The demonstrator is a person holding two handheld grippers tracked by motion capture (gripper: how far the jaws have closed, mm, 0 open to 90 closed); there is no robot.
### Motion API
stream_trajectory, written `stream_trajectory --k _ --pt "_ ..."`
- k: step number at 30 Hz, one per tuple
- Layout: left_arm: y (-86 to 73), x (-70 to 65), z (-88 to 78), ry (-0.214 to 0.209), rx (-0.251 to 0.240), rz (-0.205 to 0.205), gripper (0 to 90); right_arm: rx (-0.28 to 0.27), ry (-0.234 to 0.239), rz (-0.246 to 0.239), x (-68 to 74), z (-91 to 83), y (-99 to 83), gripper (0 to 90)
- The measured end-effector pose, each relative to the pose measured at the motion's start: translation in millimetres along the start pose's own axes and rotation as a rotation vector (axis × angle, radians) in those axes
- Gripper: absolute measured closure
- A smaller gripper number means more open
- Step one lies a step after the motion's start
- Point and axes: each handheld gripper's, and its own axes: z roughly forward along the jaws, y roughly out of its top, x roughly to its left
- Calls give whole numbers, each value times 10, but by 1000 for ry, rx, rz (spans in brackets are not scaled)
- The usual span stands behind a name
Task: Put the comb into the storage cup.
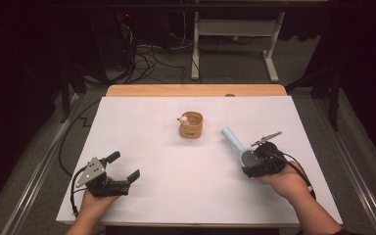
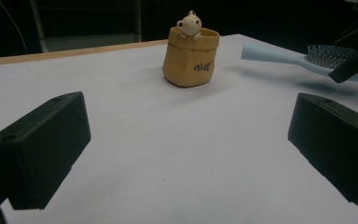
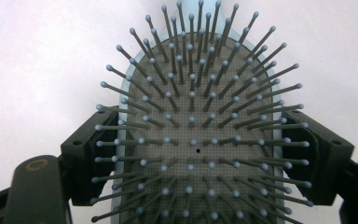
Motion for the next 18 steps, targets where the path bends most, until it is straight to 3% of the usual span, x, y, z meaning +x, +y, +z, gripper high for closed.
stream_trajectory --k 12,18 --pt "0 -18 8 0 2 8 0 -14 39 -56 126 -208 -69 209" --pt "0 -15 9 3 3 14 0 -25 61 -105 268 -243 -38 209"
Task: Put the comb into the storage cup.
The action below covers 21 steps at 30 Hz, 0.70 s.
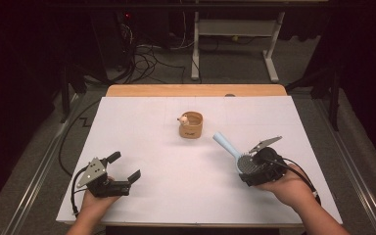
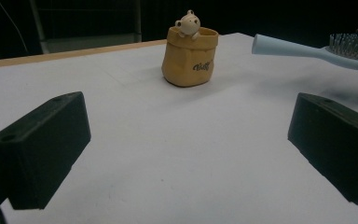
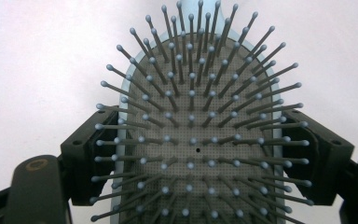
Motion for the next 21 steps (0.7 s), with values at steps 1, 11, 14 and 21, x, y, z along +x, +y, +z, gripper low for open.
stream_trajectory --k 1,11,14,21 --pt "0 0 0 0 0 0 0 1 3 -6 16 6 7 209" --pt "-2 -1 -2 3 1 8 0 5 41 -69 227 123 117 209" --pt "-2 -1 -3 3 2 9 0 7 53 -92 291 166 156 209" --pt "-3 0 -5 4 5 11 0 18 84 -144 438 313 234 209"
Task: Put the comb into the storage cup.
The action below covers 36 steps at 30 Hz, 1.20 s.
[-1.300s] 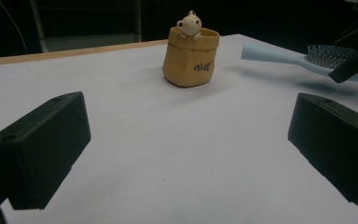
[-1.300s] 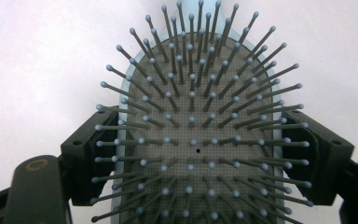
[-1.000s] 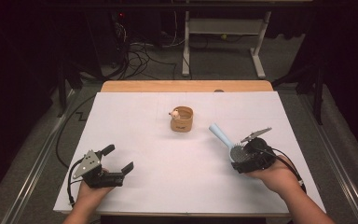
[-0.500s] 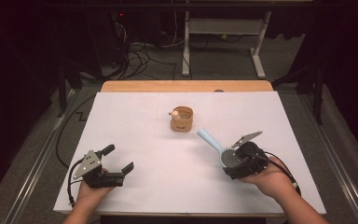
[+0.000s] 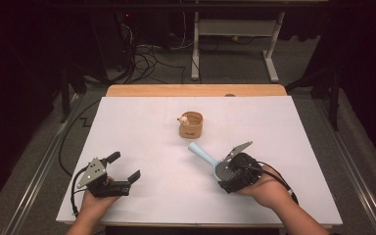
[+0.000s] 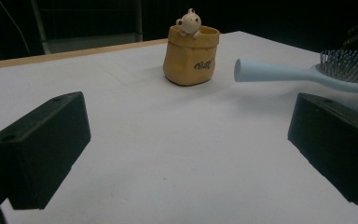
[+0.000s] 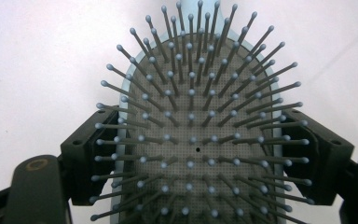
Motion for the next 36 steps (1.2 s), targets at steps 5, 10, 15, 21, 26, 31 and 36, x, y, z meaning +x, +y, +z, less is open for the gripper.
stream_trajectory --k 5,10,15,21,26,31,36 --pt "-1 1 1 1 1 0 0 5 7 -19 41 64 36 209" --pt "-2 -1 3 3 3 1 0 3 19 -38 104 111 100 209" --pt "-5 -6 10 3 3 3 0 1 29 -52 148 134 141 209" --pt "14 -17 37 17 0 16 0 -2 41 -81 213 146 218 209" --pt "105 -14 78 38 -3 9 0 -4 45 -105 248 138 267 209" --pt "302 -36 131 47 -15 42 0 -4 48 -122 272 101 332 209" --pt "472 -50 282 69 -61 50 0 -3 48 -128 286 82 377 209"
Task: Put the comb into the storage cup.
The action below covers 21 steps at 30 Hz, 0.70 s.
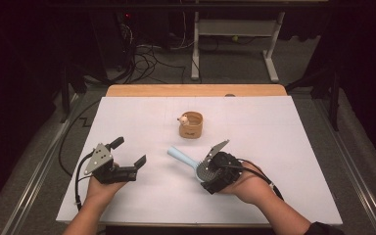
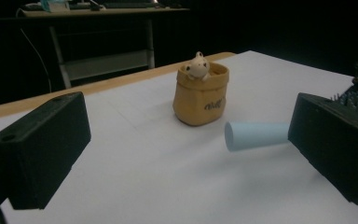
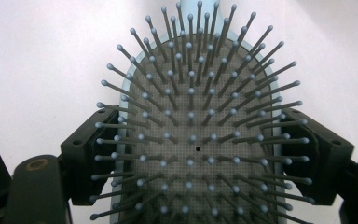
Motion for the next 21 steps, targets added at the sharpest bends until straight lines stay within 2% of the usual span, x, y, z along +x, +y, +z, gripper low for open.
stream_trajectory --k 4,6,10,11,14,17,21 --pt "9 -38 127 -6 -24 -4 0 4 4 -6 -3 -2 28 209" --pt "-21 -71 175 -14 -11 4 0 11 7 -10 -4 20 34 209" --pt "-85 -159 211 -45 25 58 0 13 9 -17 -5 40 39 209" --pt "-106 -183 208 -50 18 70 0 13 11 -16 -8 45 41 209" --pt "-143 -220 178 -76 15 70 0 18 10 -16 -12 62 45 209" --pt "-212 -266 143 -100 20 89 0 21 10 -19 -6 62 49 209" --pt "-303 -306 118 -123 73 151 0 19 7 -19 10 59 51 209"
